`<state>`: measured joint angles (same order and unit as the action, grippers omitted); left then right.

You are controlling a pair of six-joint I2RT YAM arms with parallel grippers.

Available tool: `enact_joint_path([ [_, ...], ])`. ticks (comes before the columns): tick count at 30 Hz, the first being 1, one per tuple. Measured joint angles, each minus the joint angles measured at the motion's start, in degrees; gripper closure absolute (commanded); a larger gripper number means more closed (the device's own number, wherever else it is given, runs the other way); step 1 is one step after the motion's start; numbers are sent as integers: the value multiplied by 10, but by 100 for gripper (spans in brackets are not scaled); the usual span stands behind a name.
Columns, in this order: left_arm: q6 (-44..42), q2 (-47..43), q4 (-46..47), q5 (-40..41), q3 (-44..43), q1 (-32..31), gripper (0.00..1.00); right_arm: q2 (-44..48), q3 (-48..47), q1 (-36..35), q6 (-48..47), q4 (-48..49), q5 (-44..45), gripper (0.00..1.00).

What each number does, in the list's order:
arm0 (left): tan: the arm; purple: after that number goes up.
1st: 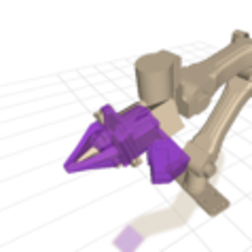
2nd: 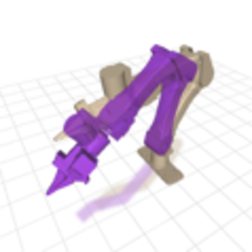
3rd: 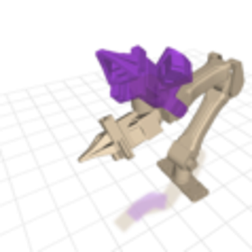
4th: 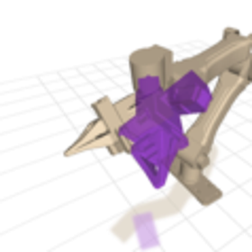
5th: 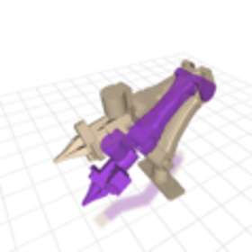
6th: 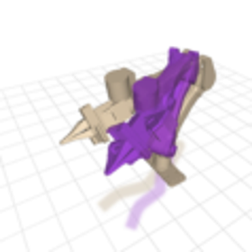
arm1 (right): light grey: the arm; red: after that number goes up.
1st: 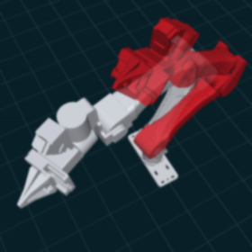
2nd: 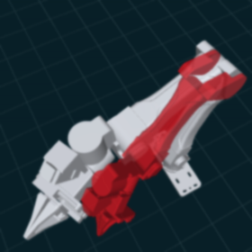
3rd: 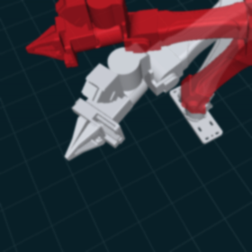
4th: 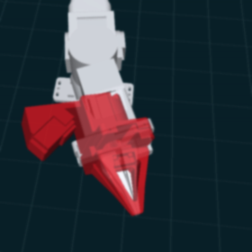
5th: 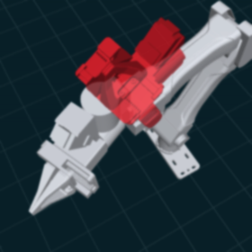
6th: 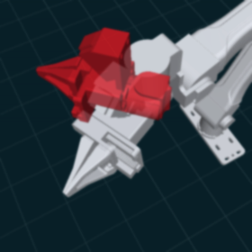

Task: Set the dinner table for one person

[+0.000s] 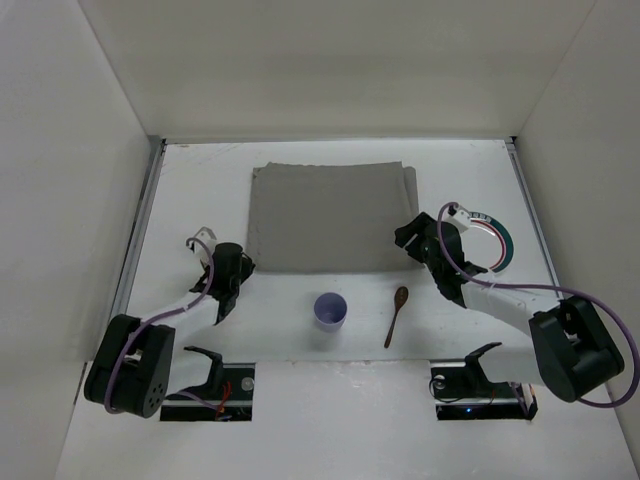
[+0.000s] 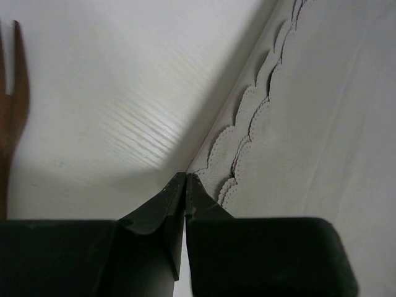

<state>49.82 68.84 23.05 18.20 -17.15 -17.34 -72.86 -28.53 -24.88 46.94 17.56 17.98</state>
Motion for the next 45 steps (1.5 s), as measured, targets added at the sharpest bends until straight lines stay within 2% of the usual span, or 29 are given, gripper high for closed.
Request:
enact_joint_path([
  [8,6,-43,-15,3,18,26,96,-18,-17,-3,-2,-15,5,30],
  [11,12,-58,-20,5,25,34,96,-23,-19,-5,0,-22,18,34],
  [15,19,-102,-42,12,38,35,95,-26,-19,-13,2,-26,31,47],
  [18,21,-142,-57,18,44,37,93,-18,-18,-23,-10,-30,35,71],
  [20,22,-163,-67,21,47,40,93,5,-13,-32,-21,-31,35,79],
  [26,20,-203,-91,30,53,39,73,112,5,-55,-62,-28,36,78],
  [31,12,-255,-113,38,53,9,68,164,40,-56,-82,-25,37,75],
  [40,-25,-424,-136,52,66,-156,60,269,85,-45,-75,-57,50,72],
  [45,-63,-447,-112,70,109,-246,57,351,123,16,-56,-64,66,74],
])
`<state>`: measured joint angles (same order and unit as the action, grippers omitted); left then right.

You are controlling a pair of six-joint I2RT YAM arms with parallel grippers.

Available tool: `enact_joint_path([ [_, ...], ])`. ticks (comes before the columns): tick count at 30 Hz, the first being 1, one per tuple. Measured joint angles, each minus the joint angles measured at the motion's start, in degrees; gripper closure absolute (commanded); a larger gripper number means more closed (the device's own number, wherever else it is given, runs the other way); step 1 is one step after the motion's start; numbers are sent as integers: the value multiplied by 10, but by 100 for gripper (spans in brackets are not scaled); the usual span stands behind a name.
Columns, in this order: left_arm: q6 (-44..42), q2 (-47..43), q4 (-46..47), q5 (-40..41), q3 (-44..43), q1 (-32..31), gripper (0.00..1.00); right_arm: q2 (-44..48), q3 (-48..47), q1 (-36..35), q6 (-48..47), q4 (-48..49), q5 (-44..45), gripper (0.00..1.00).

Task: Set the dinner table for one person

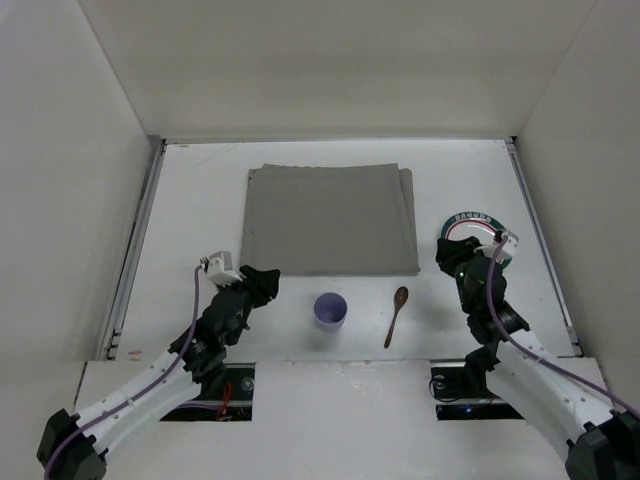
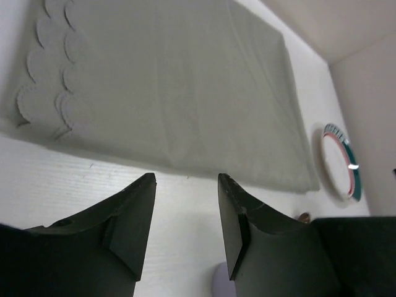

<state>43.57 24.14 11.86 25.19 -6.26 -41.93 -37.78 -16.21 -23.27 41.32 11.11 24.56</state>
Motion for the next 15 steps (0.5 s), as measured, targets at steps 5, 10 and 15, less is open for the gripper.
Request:
enact_joint_path([
  [5,-29,54,45,19,30,-35,56,64,30,81,27,-54,10,74],
  [10,-50,101,104,23,30,-38,55,84,30,149,49,-96,12,75],
  [15,-60,99,136,23,30,-36,55,23,30,156,57,-108,9,75],
])
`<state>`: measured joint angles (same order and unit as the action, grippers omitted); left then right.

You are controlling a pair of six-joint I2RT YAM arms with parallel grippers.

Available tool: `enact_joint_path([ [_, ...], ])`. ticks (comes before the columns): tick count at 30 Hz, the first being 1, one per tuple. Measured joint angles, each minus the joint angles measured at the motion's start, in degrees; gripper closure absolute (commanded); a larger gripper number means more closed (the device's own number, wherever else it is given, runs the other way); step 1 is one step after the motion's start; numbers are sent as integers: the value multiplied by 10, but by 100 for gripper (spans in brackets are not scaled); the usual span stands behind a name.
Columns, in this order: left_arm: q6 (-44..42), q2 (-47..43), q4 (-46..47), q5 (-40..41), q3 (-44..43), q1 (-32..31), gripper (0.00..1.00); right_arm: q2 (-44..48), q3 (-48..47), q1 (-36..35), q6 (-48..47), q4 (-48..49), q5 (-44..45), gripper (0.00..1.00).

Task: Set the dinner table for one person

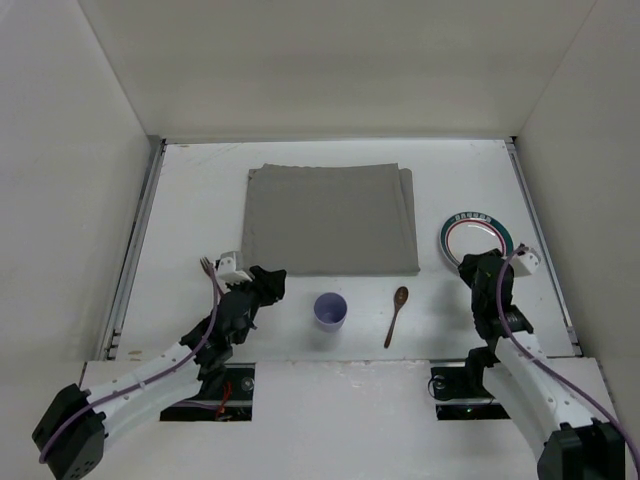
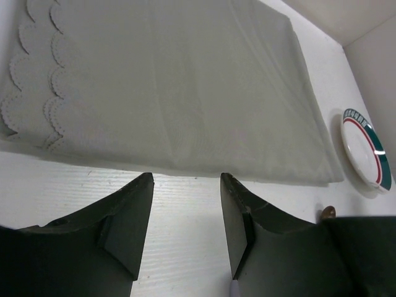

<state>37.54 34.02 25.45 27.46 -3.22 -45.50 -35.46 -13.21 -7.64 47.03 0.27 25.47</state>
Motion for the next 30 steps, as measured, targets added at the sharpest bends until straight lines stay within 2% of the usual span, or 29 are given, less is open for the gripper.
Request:
enact_joint_path([
  [5,-4,-18,10,0,0,6,54,-70,-11,-29,11,-16,0,85],
  [9,-7,-20,17,0,0,6,53,-123,-52,-89,22,-25,5,95],
  [13,-7,-24,17,0,0,6,53,-155,-83,-125,41,-26,14,96],
  [14,-7,-29,17,0,0,6,53,-161,-88,-128,44,-28,18,93],
  [18,-4,-46,17,-3,0,9,53,-172,-93,-125,62,-55,48,69],
  [21,2,-55,12,-7,0,8,52,-167,-93,-75,73,-87,65,54],
  [27,13,-68,0,-19,0,6,52,-106,-86,33,87,-115,69,43],
  [30,20,-70,-4,-25,0,8,52,-106,-85,83,90,-114,55,41],
])
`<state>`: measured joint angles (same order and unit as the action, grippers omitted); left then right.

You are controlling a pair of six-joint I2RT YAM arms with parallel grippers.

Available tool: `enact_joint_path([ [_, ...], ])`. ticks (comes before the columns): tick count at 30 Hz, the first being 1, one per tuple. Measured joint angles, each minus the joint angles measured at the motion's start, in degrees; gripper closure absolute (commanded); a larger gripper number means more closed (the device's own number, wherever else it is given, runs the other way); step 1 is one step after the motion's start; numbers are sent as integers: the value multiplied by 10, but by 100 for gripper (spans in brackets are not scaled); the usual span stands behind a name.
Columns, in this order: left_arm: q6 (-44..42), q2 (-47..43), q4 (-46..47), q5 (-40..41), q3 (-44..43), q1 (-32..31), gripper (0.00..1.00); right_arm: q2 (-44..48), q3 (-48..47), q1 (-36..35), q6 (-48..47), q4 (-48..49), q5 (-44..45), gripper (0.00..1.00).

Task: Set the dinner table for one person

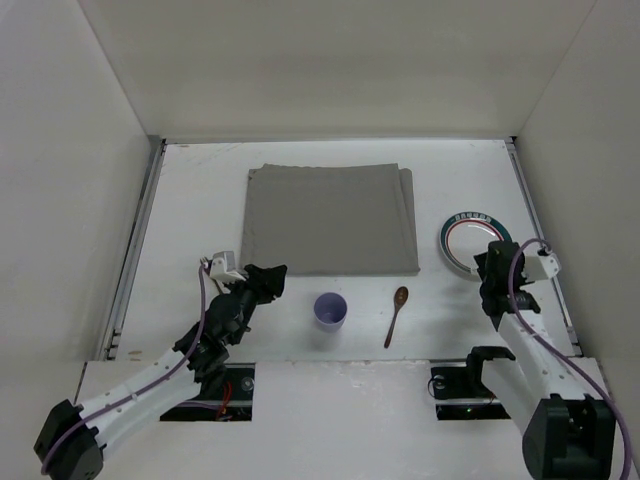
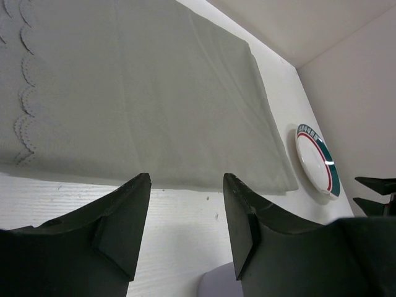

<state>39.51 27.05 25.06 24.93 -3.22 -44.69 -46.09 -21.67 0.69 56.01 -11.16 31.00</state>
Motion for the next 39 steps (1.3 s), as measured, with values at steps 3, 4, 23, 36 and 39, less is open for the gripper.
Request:
enact_joint_path([
  [3,5,-3,-10,-5,0,4,52,-21,4,47,2,2,-23,41],
  [4,6,-4,-13,-7,0,7,52,-29,7,57,3,4,-30,41],
  [23,19,-5,-22,-35,0,41,51,-168,22,99,14,110,-117,55],
  [36,20,0,-22,-40,0,55,51,-210,30,122,19,181,-148,59],
  [39,21,2,-22,-43,0,58,51,-210,42,133,25,207,-165,89],
])
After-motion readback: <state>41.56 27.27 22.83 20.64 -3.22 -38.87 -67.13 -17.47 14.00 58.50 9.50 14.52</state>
